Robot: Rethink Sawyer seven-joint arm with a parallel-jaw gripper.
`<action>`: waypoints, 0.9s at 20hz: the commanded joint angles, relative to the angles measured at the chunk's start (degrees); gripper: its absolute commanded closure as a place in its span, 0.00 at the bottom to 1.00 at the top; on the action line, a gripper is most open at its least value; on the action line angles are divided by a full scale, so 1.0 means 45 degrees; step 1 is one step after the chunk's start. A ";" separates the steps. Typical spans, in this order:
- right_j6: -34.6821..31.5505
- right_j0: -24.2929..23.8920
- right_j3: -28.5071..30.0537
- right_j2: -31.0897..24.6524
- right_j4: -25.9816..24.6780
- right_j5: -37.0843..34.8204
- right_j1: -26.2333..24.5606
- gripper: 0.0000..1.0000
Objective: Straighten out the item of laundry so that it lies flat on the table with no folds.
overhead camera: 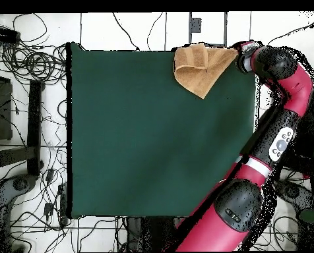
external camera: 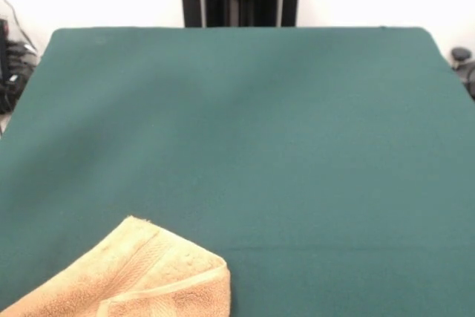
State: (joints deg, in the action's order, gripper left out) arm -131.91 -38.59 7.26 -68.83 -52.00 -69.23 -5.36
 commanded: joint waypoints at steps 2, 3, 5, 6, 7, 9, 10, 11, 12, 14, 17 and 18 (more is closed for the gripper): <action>0.1567 -0.0093 0.1822 -0.1780 0.1284 -0.0121 -0.1271 0.00; 0.1053 -0.0069 0.1867 -0.1946 0.1642 -0.0456 -0.1397 0.00; 0.0379 -0.0015 0.1913 -0.2282 0.2200 -0.0852 -0.1611 0.00; 0.0331 0.0012 0.1901 -0.2301 0.2246 -0.0852 -0.1623 0.00; 0.0345 0.0023 0.1905 -0.2332 0.2350 -0.0816 -0.1666 0.00; 0.0348 0.0026 0.1949 -0.2443 0.2699 -0.0712 -0.1791 0.00; 0.0262 0.0024 0.2003 -0.2452 0.2948 -0.0665 -0.1833 0.00; -0.0163 0.0025 0.2081 -0.2523 0.3305 -0.0883 -0.1870 0.00; -0.0588 0.0025 0.2160 -0.2593 0.3663 -0.1102 -0.1907 0.00; -0.1476 0.0085 0.2320 -0.2610 0.4319 -0.1385 -0.1862 0.00; -0.2405 0.0195 0.2566 -0.2347 0.5148 -0.1488 -0.1675 0.00; -0.2522 0.0222 0.2619 -0.2213 0.5310 -0.1495 -0.1607 0.00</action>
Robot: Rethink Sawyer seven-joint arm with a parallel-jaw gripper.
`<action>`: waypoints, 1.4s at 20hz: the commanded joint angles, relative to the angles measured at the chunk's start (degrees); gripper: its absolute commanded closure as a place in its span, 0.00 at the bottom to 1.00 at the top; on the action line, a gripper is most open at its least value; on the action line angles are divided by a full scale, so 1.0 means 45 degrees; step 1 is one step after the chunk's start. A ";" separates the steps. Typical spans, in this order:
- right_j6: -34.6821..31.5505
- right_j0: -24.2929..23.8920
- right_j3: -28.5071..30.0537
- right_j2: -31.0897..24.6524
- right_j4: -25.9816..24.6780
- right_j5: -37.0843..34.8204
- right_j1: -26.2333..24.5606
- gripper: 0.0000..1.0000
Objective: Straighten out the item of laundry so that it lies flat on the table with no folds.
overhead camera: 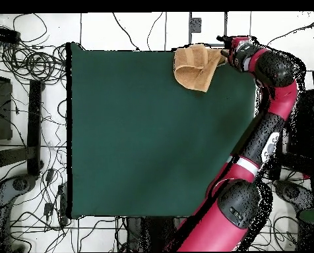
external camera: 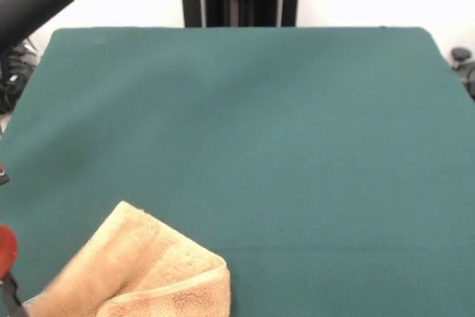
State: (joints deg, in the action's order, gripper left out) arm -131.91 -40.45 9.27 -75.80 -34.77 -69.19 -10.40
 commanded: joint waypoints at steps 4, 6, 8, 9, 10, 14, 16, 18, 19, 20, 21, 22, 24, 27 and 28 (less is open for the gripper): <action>-0.2816 0.0672 0.2469 0.0015 0.2067 -0.1624 -0.0215 0.00; -0.2717 0.0651 0.2571 0.0219 0.2247 -0.1856 -0.0149 0.00; -0.2581 0.0638 0.2660 0.0384 0.2428 -0.1918 -0.0124 0.00; -0.2469 0.0627 0.2687 0.0427 0.2496 -0.1917 -0.0115 0.00; -0.2392 0.0626 0.2722 0.0470 0.2579 -0.1928 -0.0116 0.00; -0.2112 0.0632 0.2884 0.0649 0.2919 -0.1864 -0.0120 0.00; -0.1928 0.0629 0.2877 0.0697 0.2981 -0.1862 -0.0126 0.00; -0.1807 0.0630 0.2857 0.0616 0.3120 -0.1953 -0.0221 0.00; -0.1766 0.0632 0.2864 0.0550 0.3238 -0.1973 -0.0287 0.00; -0.1854 0.0637 0.2929 0.0504 0.3435 -0.1966 -0.0342 0.00; -0.2105 0.0622 0.2981 0.0262 0.3827 -0.2179 -0.0554 0.00; -0.2220 0.0631 0.3056 0.0245 0.4040 -0.2252 -0.0604 0.00; -0.2748 0.0659 0.3238 0.0187 0.4693 -0.2777 -0.0734 0.00; -0.3650 0.0715 0.3464 0.0523 0.5402 -0.4050 -0.0697 0.00; -0.3808 0.0731 0.3554 0.0671 0.5577 -0.4241 -0.0659 0.00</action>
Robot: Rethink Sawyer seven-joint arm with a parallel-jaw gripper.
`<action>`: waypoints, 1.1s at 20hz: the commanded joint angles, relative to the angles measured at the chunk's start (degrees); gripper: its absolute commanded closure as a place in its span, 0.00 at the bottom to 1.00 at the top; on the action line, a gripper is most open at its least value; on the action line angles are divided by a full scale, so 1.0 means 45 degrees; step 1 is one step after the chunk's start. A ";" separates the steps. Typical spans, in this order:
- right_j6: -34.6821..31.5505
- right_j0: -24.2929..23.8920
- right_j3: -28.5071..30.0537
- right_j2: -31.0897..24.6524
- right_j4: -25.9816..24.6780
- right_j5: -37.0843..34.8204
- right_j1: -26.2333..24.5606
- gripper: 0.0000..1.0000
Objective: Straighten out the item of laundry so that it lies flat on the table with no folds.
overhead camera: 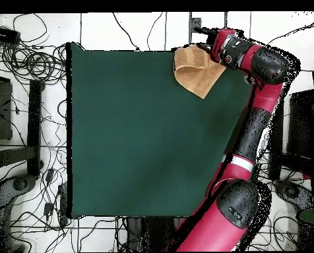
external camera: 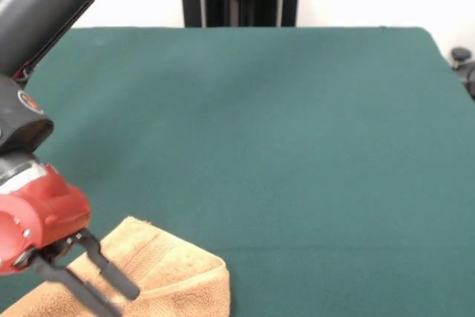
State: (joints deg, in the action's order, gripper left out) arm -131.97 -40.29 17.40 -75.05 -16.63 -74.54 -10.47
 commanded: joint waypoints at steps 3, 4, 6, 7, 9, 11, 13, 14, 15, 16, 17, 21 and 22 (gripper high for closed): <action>-0.3849 0.0762 0.1715 0.1036 0.1574 -0.4276 -0.0548 0.00; -0.3843 0.0784 0.1663 0.1205 0.1519 -0.4726 -0.0510 0.00; -0.3711 0.0770 0.1226 0.1330 0.0879 -0.6015 -0.0442 0.00; -0.3559 0.0721 0.0780 0.1092 0.0148 -0.6960 -0.0488 0.00; -0.3229 0.0658 0.0330 0.0634 -0.0874 -0.8031 -0.0591 0.00; -0.2614 0.0592 -0.0053 0.0030 -0.2042 -0.8879 -0.0751 0.00; -0.2072 0.0498 -0.0356 -0.0609 -0.3100 -0.9638 -0.0929 0.00; -0.1900 0.0459 -0.0467 -0.0906 -0.3554 -0.9885 -0.0984 0.00; -0.1526 0.0421 -0.0673 -0.1299 -0.4379 -1.0363 -0.1023 0.00; -0.1336 0.0381 -0.0812 -0.1655 -0.4978 -1.0656 -0.1061 0.00; -0.0997 0.0336 -0.1030 -0.2068 -0.5927 -1.1073 -0.1083 0.00; -0.0050 0.0128 -0.1637 -0.3441 -0.9080 -1.1559 -0.1098 0.00; 0.0060 0.0074 -0.1719 -0.3758 -0.9597 -1.1578 -0.1103 0.00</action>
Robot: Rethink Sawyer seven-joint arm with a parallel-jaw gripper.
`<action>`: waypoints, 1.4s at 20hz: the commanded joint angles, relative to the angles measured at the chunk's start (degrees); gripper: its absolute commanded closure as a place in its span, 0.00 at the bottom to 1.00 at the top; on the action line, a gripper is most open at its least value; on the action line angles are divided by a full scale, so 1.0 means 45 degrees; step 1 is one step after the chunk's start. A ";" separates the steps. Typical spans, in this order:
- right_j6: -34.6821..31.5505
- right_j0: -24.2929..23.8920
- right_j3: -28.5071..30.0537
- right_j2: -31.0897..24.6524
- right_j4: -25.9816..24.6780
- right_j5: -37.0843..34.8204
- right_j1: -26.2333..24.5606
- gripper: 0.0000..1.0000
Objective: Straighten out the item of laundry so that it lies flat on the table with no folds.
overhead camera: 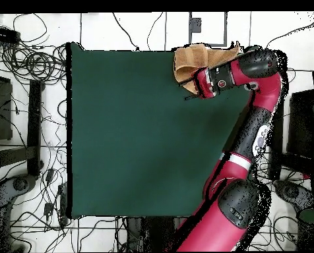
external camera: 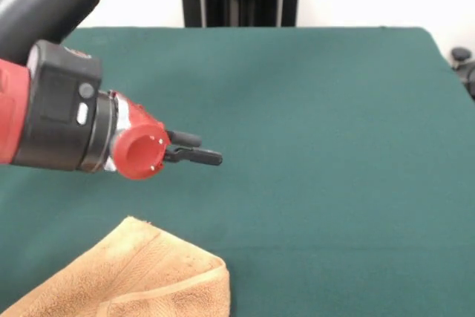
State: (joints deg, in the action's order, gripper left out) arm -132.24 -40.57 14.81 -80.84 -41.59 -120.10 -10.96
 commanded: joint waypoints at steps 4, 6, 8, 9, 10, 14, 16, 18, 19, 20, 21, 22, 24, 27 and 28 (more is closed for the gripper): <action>0.0195 -0.0023 -0.1186 -0.2721 -0.5284 0.0341 -0.0735 0.00; 0.0667 -0.0018 -0.1118 -0.2490 -0.5715 0.1722 -0.0503 0.00; 0.0181 0.0026 -0.0953 -0.2353 -0.5442 0.2394 -0.0317 0.00; -0.0147 0.0019 -0.0775 -0.2070 -0.5059 0.2757 -0.0190 0.00; -0.0234 0.0004 -0.0704 -0.1998 -0.4988 0.2943 -0.0148 0.00; -0.0747 -0.0105 -0.0245 -0.1254 -0.4154 0.3539 0.0002 0.00; -0.1690 -0.0150 -0.0254 -0.1344 -0.3765 0.2720 -0.0227 0.00; -0.2520 -0.0211 -0.0379 -0.1723 -0.3497 0.1572 -0.0502 0.00; -0.3154 -0.0227 -0.0393 -0.1858 -0.3188 0.0965 -0.0634 0.00; -0.3800 -0.0217 -0.0347 -0.1877 -0.2778 0.0523 -0.0688 0.00; -0.4193 -0.0225 -0.0313 -0.1900 -0.2473 0.0147 -0.0747 0.00; -0.4072 -0.0232 -0.0302 -0.1815 -0.2477 0.0146 -0.0735 0.00; -0.4300 -0.0245 -0.0330 -0.1800 -0.2320 -0.0303 -0.0726 0.00; -0.3949 -0.0348 -0.0646 -0.2279 -0.2955 -0.0807 -0.1031 0.00; -0.3929 -0.0362 -0.0722 -0.2430 -0.3074 -0.0970 -0.1099 0.00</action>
State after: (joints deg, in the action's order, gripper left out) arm -133.00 -42.58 12.58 -88.93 -53.66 -118.45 -13.59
